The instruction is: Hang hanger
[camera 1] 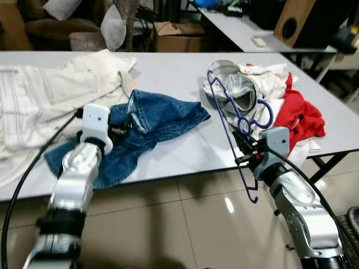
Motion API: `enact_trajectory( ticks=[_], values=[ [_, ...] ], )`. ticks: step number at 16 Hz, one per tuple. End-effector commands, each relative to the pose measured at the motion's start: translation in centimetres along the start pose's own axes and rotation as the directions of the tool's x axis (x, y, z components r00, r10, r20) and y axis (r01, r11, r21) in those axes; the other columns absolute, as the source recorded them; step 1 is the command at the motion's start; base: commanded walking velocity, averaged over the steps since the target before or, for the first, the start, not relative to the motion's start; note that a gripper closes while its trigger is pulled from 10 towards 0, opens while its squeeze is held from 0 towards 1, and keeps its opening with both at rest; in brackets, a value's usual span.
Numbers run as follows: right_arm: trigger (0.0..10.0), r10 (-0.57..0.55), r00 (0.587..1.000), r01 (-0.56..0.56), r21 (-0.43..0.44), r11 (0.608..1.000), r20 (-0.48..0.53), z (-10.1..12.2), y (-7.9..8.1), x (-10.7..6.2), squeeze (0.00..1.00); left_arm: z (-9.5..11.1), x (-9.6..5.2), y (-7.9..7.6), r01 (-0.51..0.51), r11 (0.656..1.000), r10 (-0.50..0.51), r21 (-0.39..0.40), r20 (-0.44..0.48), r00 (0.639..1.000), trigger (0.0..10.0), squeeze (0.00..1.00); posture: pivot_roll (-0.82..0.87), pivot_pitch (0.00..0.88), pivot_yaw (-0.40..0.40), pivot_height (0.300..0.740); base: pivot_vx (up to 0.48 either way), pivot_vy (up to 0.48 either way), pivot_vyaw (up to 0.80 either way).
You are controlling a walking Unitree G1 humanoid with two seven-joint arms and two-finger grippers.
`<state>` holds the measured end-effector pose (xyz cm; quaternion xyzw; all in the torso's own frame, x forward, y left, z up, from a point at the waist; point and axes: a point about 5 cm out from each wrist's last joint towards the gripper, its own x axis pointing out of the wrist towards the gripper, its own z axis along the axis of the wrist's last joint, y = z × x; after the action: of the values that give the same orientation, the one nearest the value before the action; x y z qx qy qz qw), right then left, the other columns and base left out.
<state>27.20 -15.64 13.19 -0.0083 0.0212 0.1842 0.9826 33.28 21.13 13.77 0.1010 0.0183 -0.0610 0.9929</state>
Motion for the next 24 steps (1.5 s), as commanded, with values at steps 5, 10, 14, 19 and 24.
enact_trajectory(
  ticks=[5, 10, 14, 19, 24],
  values=[
    [10.0, 0.001, 1.000, 0.000, -0.017, 1.000, 0.027, 0.6, -0.1, 0.4, 0.00, 0.4, 2.7, -0.9, 0.137, 0.988, -0.134, 0.068, -0.052, 0.990, 0.0, 0.00, -0.10, 0.000, -0.091, 0.740, 0.000, 0.000, 0.00],
    [10.0, -0.019, 0.999, 0.019, -0.015, 1.000, 0.028, 0.5, -0.2, 0.0, 0.00, -1.3, 3.1, -0.1, 0.119, 0.982, -0.091, 0.143, -0.187, 0.978, 0.0, 0.00, -0.12, 0.000, -0.068, 0.740, 0.000, 0.000, 0.00],
    [10.0, -0.021, 1.000, 0.021, -0.010, 1.000, 0.023, 0.2, -0.1, -0.2, 0.00, -2.5, 3.0, 0.4, 0.121, 0.978, -0.073, 0.171, -0.265, 0.962, 0.6, 0.00, -0.11, 0.000, -0.069, 0.740, 0.000, 0.000, 0.00],
    [10.0, -0.017, 1.000, 0.017, -0.003, 1.000, 0.025, 0.1, 0.3, 0.0, 0.00, -3.1, 2.9, -0.4, 0.180, 0.972, -0.134, 0.152, -0.274, 0.952, 0.0, 0.00, -0.11, 0.000, -0.060, 0.740, 0.000, 0.000, 0.00],
    [10.0, -0.029, 0.999, 0.029, 0.009, 1.000, 0.021, -0.2, 0.3, -0.1, 0.00, -2.7, 2.9, -0.3, 0.143, 0.988, -0.127, 0.060, -0.214, 0.969, 0.0, 0.00, -0.10, 0.000, -0.054, 0.740, 0.000, 0.000, 0.00]
  ],
)
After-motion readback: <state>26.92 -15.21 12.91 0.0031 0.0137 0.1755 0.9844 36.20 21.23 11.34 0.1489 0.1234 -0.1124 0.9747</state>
